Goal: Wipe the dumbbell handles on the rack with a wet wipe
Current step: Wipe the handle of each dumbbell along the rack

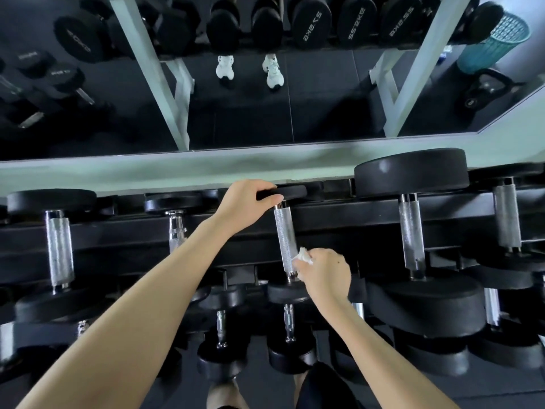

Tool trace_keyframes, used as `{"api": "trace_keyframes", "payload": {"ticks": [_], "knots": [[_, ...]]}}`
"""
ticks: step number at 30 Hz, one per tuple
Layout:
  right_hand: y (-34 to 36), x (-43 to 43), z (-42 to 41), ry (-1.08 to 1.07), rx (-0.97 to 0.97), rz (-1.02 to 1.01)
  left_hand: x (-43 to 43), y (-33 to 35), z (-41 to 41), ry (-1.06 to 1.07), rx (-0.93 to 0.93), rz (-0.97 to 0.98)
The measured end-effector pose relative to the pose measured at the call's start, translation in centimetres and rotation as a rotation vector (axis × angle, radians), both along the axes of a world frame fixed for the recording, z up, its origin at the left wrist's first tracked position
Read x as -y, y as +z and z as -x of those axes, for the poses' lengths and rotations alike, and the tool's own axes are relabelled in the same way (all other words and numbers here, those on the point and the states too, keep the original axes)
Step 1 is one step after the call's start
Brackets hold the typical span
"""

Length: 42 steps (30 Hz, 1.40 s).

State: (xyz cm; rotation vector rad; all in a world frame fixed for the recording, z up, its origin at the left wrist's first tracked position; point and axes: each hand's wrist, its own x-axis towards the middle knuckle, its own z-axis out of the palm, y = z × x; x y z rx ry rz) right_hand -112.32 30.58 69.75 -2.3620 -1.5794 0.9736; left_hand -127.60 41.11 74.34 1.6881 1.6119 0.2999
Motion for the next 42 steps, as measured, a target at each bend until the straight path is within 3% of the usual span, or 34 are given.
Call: {"api": "trace_keyframes", "payload": {"ticks": [5, 10, 13, 15, 18, 21, 29, 42], "knots": [[3.0, 1.2, 2.6, -0.198, -0.3, -0.152, 1.8, 1.5, 4.3, 0.019, -0.038, -0.126], [3.6, 1.6, 9.7, -0.167, -0.535, -0.013, 3.4, 1.8, 12.6, 0.114, -0.188, -0.286], [3.5, 1.1, 14.6, -0.138, -0.618, -0.003, 3.7, 1.0, 16.8, 0.085, -0.22, -0.281], [2.7, 0.7, 17.6, -0.082, -0.581, -0.038, 3.9, 0.5, 18.8, 0.041, -0.176, -0.231], [0.8, 0.8, 21.3, 0.125, -0.313, 0.011, 3.8, 0.1, 20.6, -0.029, -0.063, -0.188], [-0.8, 1.6, 23.2, 0.061, -0.15, -0.019, 3.1, 0.1, 21.1, -0.069, -0.015, -0.175], [-1.8, -0.4, 25.2, -0.254, -0.208, -0.199, 1.6, -1.2, 21.4, -0.021, 0.127, -0.112], [-0.8, -3.9, 26.0, -0.342, -0.257, -0.228, 1.7, -2.3, 20.8, 0.09, 0.167, -0.132]]}}
